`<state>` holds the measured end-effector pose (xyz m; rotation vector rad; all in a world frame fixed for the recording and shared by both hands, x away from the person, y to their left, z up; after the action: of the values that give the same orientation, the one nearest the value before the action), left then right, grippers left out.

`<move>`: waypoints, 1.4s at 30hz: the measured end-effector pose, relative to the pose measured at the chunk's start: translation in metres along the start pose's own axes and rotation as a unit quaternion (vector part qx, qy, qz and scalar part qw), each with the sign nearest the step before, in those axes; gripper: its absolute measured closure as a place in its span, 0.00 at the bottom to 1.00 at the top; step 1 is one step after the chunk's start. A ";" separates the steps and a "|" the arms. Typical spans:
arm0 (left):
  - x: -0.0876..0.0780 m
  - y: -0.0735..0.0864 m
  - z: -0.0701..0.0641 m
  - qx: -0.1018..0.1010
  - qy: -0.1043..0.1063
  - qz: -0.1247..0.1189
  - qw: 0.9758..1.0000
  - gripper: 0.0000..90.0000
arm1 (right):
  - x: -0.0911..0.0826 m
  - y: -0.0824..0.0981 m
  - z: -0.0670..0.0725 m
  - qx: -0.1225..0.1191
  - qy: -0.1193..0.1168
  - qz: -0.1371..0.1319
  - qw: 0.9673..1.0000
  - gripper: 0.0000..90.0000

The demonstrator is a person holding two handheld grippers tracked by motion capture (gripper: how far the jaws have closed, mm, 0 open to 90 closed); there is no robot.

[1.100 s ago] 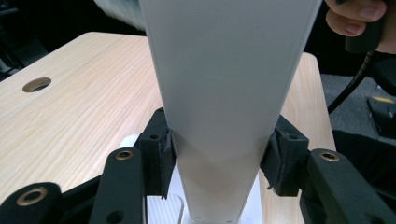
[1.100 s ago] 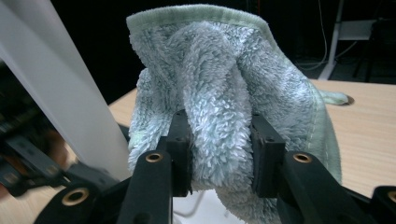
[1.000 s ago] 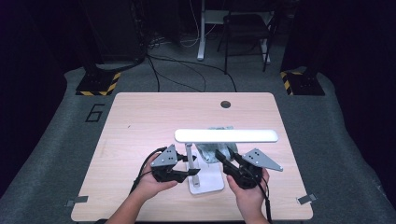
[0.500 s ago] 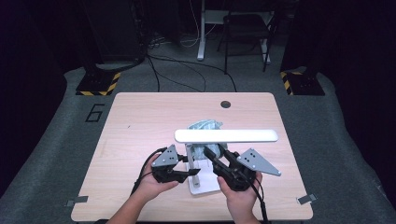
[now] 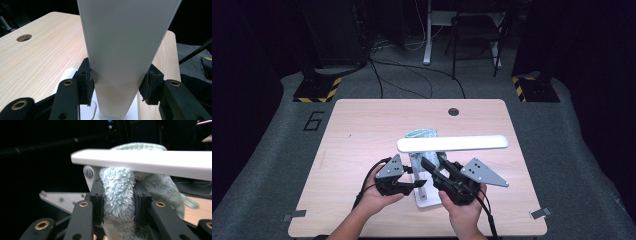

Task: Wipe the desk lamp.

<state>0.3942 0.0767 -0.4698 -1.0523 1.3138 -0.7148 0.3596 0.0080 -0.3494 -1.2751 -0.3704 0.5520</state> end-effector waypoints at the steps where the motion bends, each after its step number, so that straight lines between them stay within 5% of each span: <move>1: 0.000 0.000 -0.002 -0.008 0.007 0.002 1.000 0.58 | -0.001 0.000 -0.002 0.012 -0.003 -0.003 1.000 0.75; 15: 0.002 0.000 -0.002 -0.003 -0.004 0.004 1.000 0.58 | -0.013 -0.001 -0.020 0.045 0.006 -0.030 0.999 0.75; 29: 0.002 0.001 -0.002 -0.004 -0.007 0.003 1.000 0.58 | -0.041 -0.005 -0.076 0.054 0.072 -0.047 0.995 0.75; 34: 0.003 0.001 -0.002 -0.004 -0.008 0.005 1.000 0.58 | -0.055 -0.007 -0.107 0.055 0.112 -0.059 0.990 0.75; 35: 0.003 0.001 -0.002 -0.004 -0.008 0.005 1.000 0.58 | -0.061 -0.008 -0.119 0.044 0.135 -0.064 0.988 0.75; 42: 0.003 0.001 -0.002 -0.004 -0.008 0.005 1.000 0.58 | -0.074 -0.011 -0.151 0.055 0.179 -0.082 0.979 0.75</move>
<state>0.3930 0.0743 -0.4716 -1.0552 1.3094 -0.6924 0.3844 -0.1569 -0.3756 -1.1967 -0.1401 0.1924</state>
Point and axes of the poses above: each handheld gripper's, and its own axes: x roughly forward along the jaws, y roughly out of its underside, z roughly to its left, the point moved 10 cm from there along x, roughly forward along the jaws, and after that the axes turned 12 degrees about y, right-handed, at the moved point
